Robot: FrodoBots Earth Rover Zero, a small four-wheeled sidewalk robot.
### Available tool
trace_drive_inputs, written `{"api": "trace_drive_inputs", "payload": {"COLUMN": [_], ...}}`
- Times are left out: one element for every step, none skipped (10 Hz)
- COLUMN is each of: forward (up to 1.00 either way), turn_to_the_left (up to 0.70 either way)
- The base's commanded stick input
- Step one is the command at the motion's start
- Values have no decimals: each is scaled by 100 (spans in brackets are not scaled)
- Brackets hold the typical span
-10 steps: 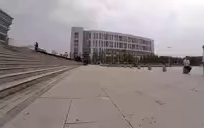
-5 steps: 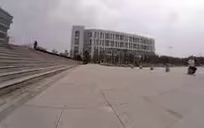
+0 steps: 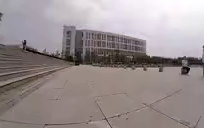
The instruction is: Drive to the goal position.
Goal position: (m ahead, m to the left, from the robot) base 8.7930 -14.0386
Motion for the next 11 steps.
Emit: {"api": "trace_drive_inputs", "payload": {"forward": [85, 85, 85, 85, 85, 85, 85, 85, 85, 85, 85], "turn_to_the_left": [-31, -10, 0, 0, 0, 0, 0, 0, 0, 0, 0]}}
